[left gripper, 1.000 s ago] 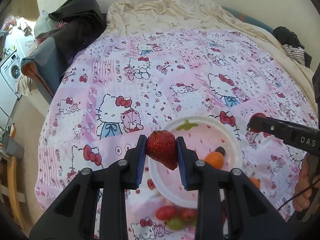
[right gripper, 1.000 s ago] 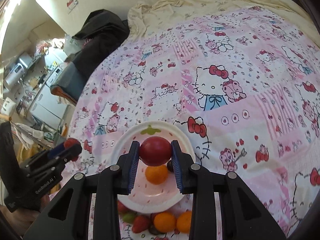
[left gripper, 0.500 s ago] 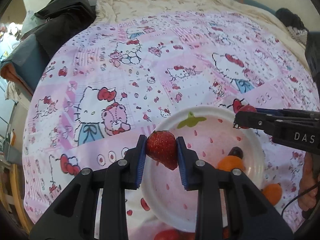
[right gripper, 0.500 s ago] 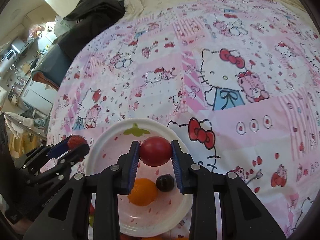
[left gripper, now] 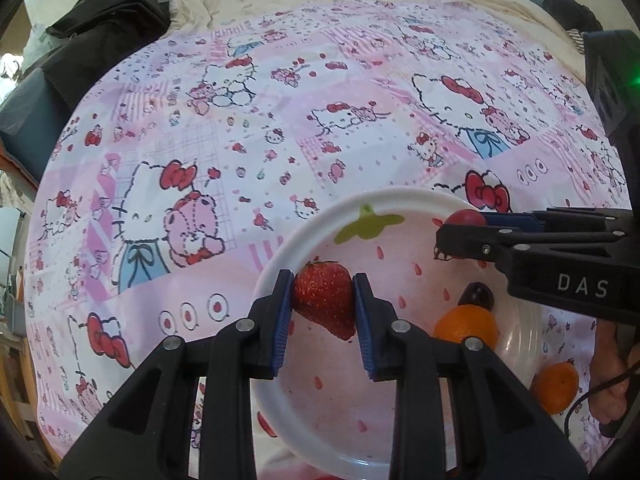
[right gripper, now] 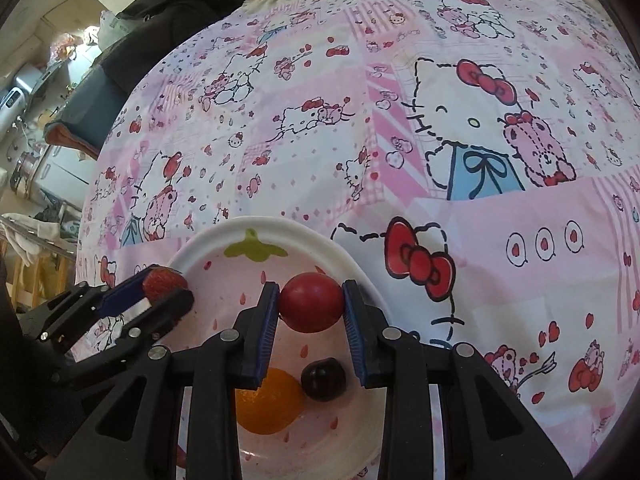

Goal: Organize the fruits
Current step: 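Carry the strawberry with the left gripper while the right gripper carries the tomato over the plate, then open the left gripper over the plate while the right gripper releases the tomato into it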

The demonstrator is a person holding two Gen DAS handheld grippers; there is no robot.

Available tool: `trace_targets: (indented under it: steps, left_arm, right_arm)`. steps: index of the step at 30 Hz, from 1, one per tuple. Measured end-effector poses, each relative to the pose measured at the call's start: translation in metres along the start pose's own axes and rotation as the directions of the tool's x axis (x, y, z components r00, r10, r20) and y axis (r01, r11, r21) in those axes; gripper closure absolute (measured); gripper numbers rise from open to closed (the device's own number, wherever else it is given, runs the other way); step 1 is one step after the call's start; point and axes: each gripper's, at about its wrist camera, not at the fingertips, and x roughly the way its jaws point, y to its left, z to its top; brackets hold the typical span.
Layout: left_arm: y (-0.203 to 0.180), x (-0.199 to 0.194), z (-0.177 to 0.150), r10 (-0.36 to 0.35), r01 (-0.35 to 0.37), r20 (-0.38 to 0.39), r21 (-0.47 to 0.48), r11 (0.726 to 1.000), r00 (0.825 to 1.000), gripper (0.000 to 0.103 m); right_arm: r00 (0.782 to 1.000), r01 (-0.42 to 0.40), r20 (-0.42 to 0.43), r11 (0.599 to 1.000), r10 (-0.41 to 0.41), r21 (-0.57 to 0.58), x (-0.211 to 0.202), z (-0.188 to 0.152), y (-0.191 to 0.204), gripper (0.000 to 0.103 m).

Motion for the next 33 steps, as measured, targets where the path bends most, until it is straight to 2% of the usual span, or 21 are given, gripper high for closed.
trace_targets:
  steps: [4, 10, 15, 16, 17, 19, 26, 33]
  left_arm:
    - [-0.002, 0.001, -0.001, 0.008, -0.008, 0.003, 0.014, 1.0, 1.0, 0.077]
    - [0.005, 0.006, -0.002, -0.044, 0.043, -0.026, -0.034, 0.999, 0.999, 0.077]
    - [0.005, 0.007, -0.002, -0.054, 0.053, -0.036, -0.041, 0.998, 0.998, 0.075]
    - [0.005, 0.007, -0.002, -0.065, 0.063, -0.039, -0.048, 0.997, 0.997, 0.065]
    - [0.006, 0.006, -0.002, -0.071, 0.069, -0.037, -0.054, 0.996, 0.997, 0.046]
    - [0.008, 0.001, -0.003, -0.066, 0.066, -0.009, -0.072, 0.995, 0.998, 0.029]
    - [0.011, -0.01, 0.003, -0.078, 0.079, 0.015, -0.103, 0.992, 0.997, 0.028]
    - [0.014, -0.04, 0.002, -0.054, 0.062, 0.09, -0.089, 0.994, 0.994, 0.028]
  right_arm:
    - [1.0, -0.015, -0.007, 1.0, 0.015, 0.017, 0.0, 0.0, -0.003, 0.069]
    - [0.999, -0.042, -0.017, 0.998, 0.043, 0.046, -0.001, 0.001, -0.005, 0.067]
    - [0.997, -0.074, -0.022, 0.996, 0.075, 0.053, -0.003, 0.002, -0.005, 0.065]
    - [0.997, -0.077, -0.021, 0.996, 0.079, 0.054, -0.004, 0.002, -0.004, 0.058]
    - [0.996, -0.085, -0.016, 0.995, 0.086, 0.056, -0.005, 0.003, -0.004, 0.045]
    - [0.996, -0.092, 0.009, 0.994, 0.092, 0.057, -0.011, 0.004, -0.004, 0.032]
    - [0.994, -0.098, 0.057, 0.993, 0.095, 0.065, -0.03, 0.01, -0.005, 0.03]
    - [0.993, -0.081, 0.095, 0.995, 0.075, 0.058, -0.057, 0.004, -0.001, 0.027]
